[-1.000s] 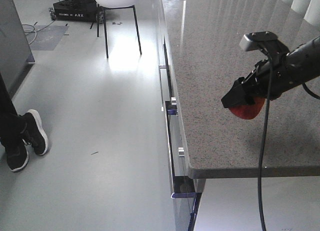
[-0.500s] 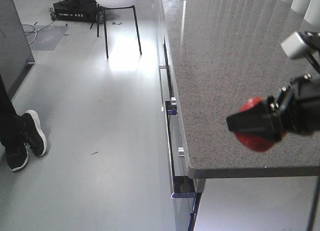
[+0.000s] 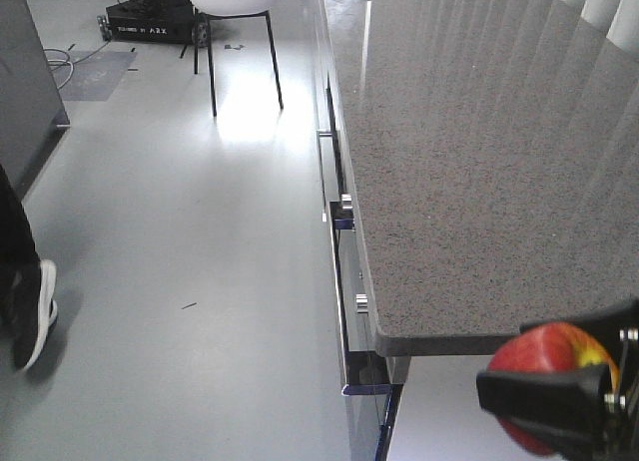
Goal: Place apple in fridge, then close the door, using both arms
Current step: 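Lift the apple with the right gripper off the counter, then drive the base away from the counter holding the apple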
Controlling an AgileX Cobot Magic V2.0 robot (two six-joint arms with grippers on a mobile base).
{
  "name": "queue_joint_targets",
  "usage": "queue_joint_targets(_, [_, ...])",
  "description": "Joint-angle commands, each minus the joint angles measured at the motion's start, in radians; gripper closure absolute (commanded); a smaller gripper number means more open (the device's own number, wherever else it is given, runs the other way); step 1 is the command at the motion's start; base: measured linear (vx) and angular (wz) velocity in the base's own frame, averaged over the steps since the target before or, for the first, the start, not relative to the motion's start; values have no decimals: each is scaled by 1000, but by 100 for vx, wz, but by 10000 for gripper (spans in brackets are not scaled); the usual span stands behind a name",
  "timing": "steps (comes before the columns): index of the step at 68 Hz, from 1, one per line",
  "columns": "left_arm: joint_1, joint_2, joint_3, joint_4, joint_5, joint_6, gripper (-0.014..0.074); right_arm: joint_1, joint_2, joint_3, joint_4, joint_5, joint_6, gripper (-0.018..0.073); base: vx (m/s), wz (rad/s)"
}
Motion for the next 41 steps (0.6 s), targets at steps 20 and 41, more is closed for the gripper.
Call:
queue_joint_targets(20, [-3,-15,13,0,-71,-1,603,-2,-90,49,71,-29,-14,353,0,0])
queue_joint_targets(41, [-3,-15,13,0,-71,-1,603,-2,-93,49,71,-23,-14,353,0,0])
